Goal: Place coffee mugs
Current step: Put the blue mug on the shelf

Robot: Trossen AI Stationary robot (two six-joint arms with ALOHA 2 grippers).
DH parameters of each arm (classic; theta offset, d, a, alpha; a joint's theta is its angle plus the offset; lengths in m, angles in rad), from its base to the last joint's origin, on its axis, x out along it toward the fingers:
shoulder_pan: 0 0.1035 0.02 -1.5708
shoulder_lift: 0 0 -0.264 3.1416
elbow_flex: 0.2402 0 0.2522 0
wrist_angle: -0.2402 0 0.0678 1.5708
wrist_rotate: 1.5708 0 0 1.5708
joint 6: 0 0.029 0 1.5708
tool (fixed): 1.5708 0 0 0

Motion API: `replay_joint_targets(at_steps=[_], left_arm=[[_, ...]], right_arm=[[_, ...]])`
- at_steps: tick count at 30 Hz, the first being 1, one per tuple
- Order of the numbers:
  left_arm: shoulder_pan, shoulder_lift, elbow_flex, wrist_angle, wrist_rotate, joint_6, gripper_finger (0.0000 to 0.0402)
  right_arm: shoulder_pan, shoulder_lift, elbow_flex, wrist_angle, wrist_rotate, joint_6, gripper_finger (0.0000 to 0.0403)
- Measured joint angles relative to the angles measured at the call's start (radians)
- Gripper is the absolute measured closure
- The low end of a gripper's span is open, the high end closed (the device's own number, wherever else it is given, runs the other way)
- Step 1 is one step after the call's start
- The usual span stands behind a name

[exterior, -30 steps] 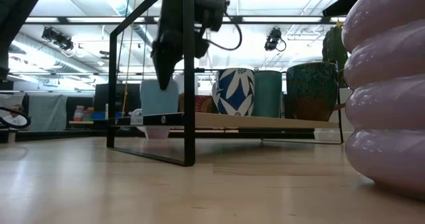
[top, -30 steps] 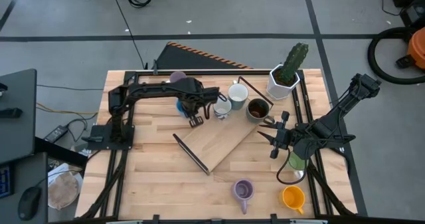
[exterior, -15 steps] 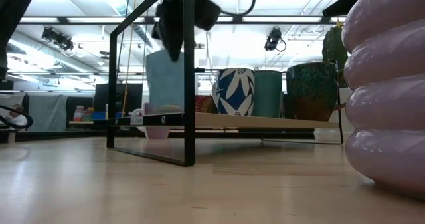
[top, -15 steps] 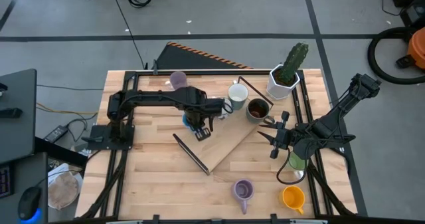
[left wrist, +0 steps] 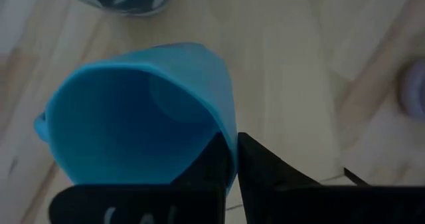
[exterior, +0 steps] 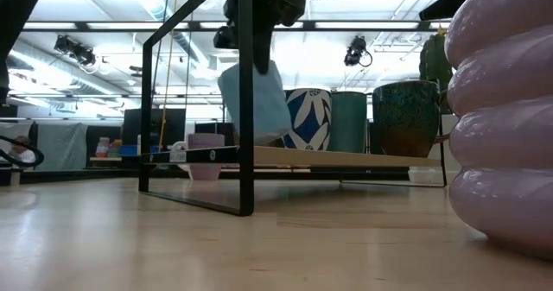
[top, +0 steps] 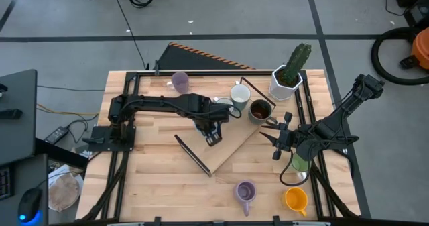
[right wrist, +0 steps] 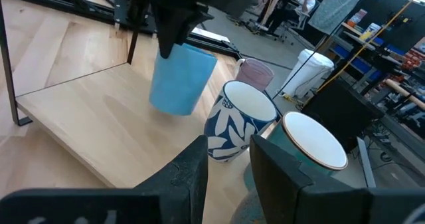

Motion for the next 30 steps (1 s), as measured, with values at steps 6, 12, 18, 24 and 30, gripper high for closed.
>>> replay_joint_targets(at_steps=[6,12,18,24,30], left_arm=[[0.002,0.013,-0.003,0.002,-0.031,0.004,0.0379],[0.006,0.038,-0.005,-0.003,-0.018,0.028,0.0379],[0.007,0.04,-0.005,0.011,-0.02,0.04,0.0379],[0.007,0.042,-0.004,0.014,-0.02,0.046,0.0378],[0.007,0.052,-0.002,0.02,-0.02,0.068,0.0367]], right_arm=[[0.0,0.0,0.0,0.001,0.0,-0.001,0.0285],[0.0,0.0,0.0,0.028,-0.001,-0.021,0.0285],[0.0,0.0,0.0,0.034,-0.004,-0.026,0.0285],[0.0,0.0,0.0,0.033,-0.007,-0.026,0.0285],[0.0,0.0,0.0,0.033,-0.007,-0.026,0.0285]])
